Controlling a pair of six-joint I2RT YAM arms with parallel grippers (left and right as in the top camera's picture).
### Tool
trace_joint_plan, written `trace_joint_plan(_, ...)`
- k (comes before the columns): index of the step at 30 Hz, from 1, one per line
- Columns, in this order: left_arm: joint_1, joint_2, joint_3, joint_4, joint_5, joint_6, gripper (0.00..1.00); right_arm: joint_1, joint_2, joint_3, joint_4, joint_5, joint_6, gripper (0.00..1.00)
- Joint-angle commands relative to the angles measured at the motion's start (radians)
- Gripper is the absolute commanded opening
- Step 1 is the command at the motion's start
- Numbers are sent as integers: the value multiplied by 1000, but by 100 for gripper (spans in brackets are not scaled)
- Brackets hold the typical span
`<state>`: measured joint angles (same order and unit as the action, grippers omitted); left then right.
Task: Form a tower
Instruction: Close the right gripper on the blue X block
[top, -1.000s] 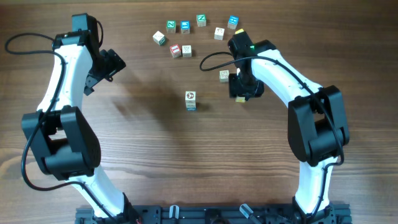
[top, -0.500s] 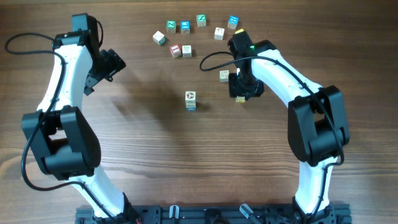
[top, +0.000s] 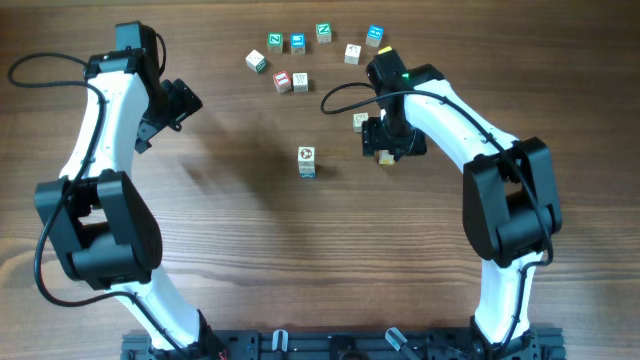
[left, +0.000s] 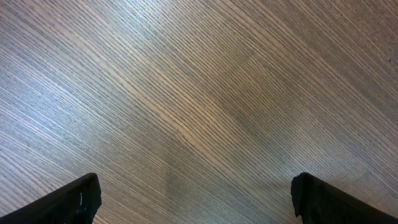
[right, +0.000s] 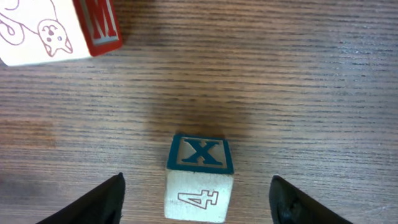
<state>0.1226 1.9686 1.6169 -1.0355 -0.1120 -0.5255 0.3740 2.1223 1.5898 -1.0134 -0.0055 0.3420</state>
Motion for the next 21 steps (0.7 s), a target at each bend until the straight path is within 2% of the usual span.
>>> trace_joint_plan(1, 1, -29, 16, 0, -13, 1, 100, 2, -2, -14, -9, 16, -1, 68)
trace_joint_plan(4, 1, -29, 16, 0, -13, 1, 100, 2, -2, -14, -8, 16, 0, 65)
trace_joint_plan(7, 1, -29, 16, 0, -13, 1, 100, 2, -2, -14, -8, 16, -1, 52)
trace_joint_plan(10, 1, -29, 16, 0, -13, 1, 100, 2, -2, -14, -9, 9, 0, 50)
trace_joint_plan(14, 1, -29, 16, 0, -13, 1, 100, 2, -2, -15, -16, -6, 1, 42)
trace_joint_plan(21, 1, -29, 16, 0, -13, 1, 100, 2, -2, -15, 3, -6, 2, 40)
